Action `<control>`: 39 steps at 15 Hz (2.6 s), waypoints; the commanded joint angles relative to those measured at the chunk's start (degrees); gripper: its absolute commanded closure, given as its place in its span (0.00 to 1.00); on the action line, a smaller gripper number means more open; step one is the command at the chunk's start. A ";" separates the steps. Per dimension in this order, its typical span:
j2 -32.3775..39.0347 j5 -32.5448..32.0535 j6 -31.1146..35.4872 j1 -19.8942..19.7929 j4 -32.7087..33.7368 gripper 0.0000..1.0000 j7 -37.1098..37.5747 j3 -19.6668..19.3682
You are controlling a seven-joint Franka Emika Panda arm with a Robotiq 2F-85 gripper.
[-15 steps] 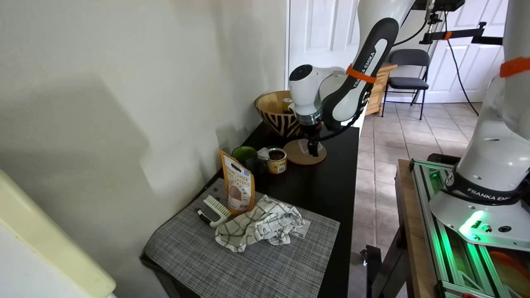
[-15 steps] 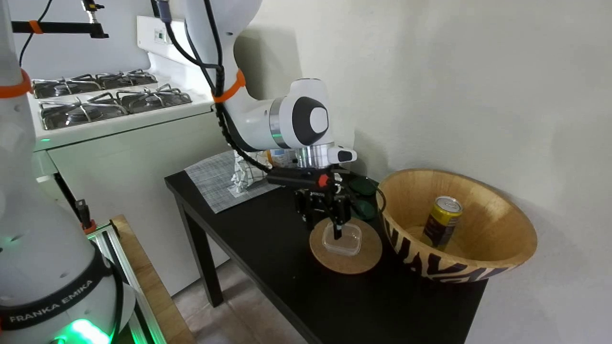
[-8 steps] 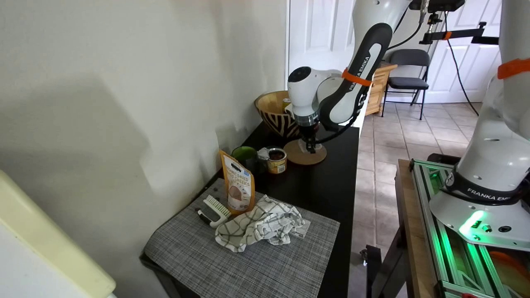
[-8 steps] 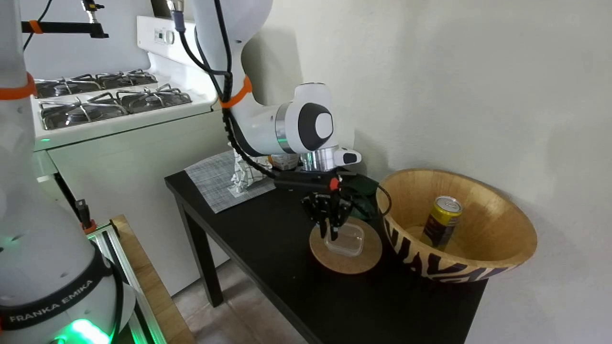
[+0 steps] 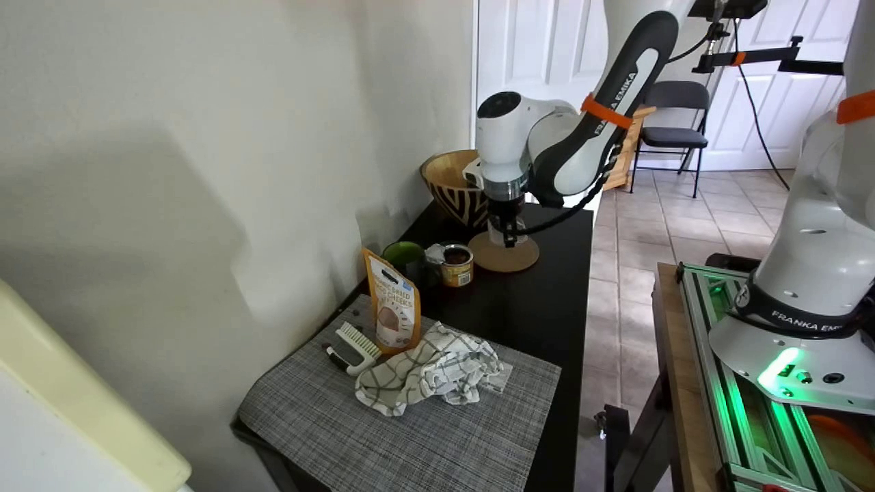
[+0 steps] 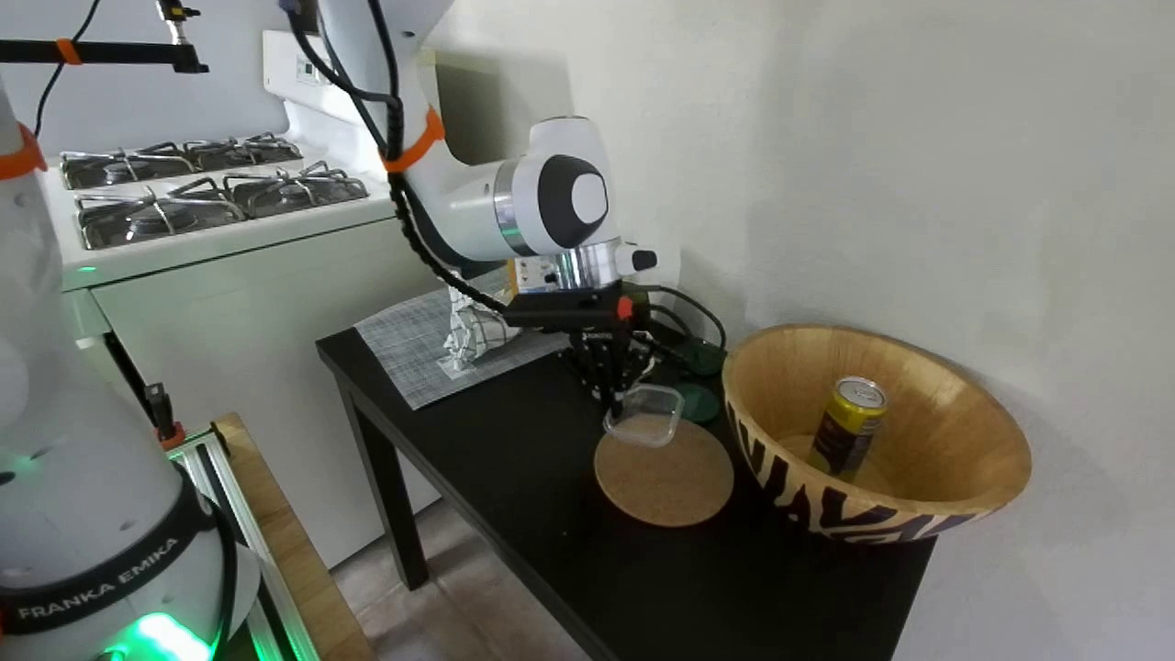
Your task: Put the lunchbox in the wooden bowl
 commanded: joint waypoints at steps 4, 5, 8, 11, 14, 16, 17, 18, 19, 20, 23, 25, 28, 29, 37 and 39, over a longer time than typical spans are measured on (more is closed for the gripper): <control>-22.27 12.52 8.06 -1.72 -11.00 0.98 -13.40 -0.66; -23.60 17.99 9.25 -1.50 -10.73 0.98 -17.89 -2.02; -25.16 32.07 10.36 10.08 -8.29 0.98 -30.14 -16.14; -27.30 45.98 5.51 21.05 -3.60 0.98 -41.21 -29.41; -25.02 56.97 0.68 25.13 2.64 0.98 -49.12 -36.16; -21.56 61.15 -3.21 26.57 7.04 0.98 -50.75 -39.48; -19.29 62.21 -5.51 26.58 9.14 0.98 -49.93 -40.54; -16.73 62.48 -7.43 26.33 10.94 0.98 -48.45 -41.22; -12.83 64.92 -10.30 20.12 12.79 0.98 -48.43 -36.03; -10.19 65.32 -11.90 18.26 14.22 0.98 -47.47 -34.83; -3.87 63.04 -15.43 8.80 18.78 0.98 -42.82 -27.08; -0.38 62.24 -17.49 2.67 22.13 0.98 -40.47 -21.80; 3.57 61.29 -19.82 -4.89 26.99 0.98 -38.55 -14.82; 4.95 60.75 -20.78 -6.68 28.76 0.98 -37.77 -13.21; 7.75 52.40 -33.49 -13.00 38.27 0.38 -36.48 -6.24; 5.31 50.30 -33.03 -13.03 37.20 0.22 -37.31 -5.73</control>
